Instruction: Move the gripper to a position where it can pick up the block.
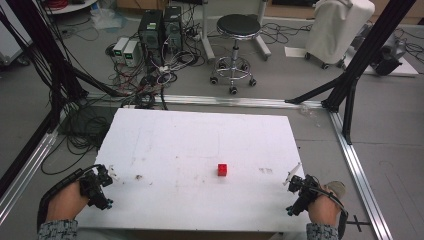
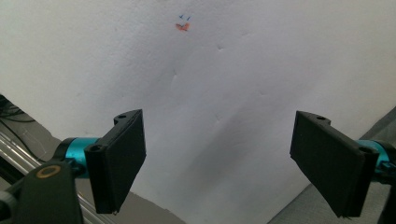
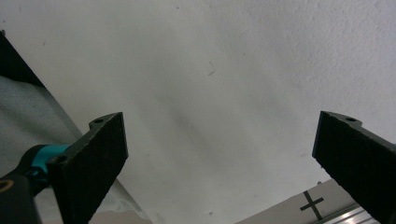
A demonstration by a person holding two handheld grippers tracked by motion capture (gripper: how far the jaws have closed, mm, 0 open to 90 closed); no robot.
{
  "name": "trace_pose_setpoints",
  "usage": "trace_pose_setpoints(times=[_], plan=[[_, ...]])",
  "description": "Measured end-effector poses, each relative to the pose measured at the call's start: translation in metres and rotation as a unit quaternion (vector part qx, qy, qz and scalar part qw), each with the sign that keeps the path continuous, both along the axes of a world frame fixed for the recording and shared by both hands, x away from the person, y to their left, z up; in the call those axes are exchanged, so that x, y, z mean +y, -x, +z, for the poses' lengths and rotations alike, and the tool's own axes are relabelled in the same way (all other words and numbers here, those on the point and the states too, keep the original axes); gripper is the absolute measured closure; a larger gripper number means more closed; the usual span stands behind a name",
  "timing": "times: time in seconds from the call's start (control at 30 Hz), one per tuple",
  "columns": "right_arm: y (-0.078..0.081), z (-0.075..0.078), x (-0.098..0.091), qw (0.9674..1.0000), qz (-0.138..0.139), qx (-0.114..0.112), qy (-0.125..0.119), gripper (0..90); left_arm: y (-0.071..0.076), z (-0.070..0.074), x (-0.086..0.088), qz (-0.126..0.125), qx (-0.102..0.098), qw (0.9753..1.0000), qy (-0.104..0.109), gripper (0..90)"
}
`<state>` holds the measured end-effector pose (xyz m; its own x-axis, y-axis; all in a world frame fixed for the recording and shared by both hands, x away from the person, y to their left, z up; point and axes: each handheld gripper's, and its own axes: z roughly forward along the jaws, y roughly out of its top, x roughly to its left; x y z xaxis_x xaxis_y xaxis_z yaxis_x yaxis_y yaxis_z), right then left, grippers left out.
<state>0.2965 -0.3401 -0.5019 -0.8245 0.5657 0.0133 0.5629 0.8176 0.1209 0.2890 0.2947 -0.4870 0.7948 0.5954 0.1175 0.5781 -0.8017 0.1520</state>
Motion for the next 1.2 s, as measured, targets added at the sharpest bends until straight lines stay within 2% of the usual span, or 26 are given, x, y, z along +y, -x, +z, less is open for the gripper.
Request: trace_pose_setpoints(times=[0.07,0.7,0.97,1.1,1.17,1.2], plan=[[0.0,0.0,0.0,1.0,0.0,0.0,-0.001,2.5,0.0,0.001,0.001,-0.006,0.002,1.0,-0.005,18.6],[0.0,0.002,0.001,1.0,0.002,-0.003,-0.002,2.6,-0.001,-0.001,-0.003,-0.007,0.003,1.0,-0.005,18.6],[-0.001,0.004,-0.002,0.9999,0.003,-0.015,0.0,2.6,0.0,0.0,-0.002,-0.004,0.001,1.0,-0.003,18.6],[-0.006,0.004,-0.004,0.9996,0.019,-0.022,0.002,2.5,0.0,0.0,-0.002,-0.004,-0.001,1.0,-0.004,18.6],[-0.008,0.004,-0.007,0.9995,0.019,-0.024,-0.004,2.6,-0.001,0.0,-0.003,-0.006,0.0,1.0,-0.003,18.6],[-0.012,0.004,-0.011,0.9992,0.03,-0.021,-0.013,2.6,-0.001,-0.001,-0.003,-0.006,0.0,1.0,-0.004,18.6]])
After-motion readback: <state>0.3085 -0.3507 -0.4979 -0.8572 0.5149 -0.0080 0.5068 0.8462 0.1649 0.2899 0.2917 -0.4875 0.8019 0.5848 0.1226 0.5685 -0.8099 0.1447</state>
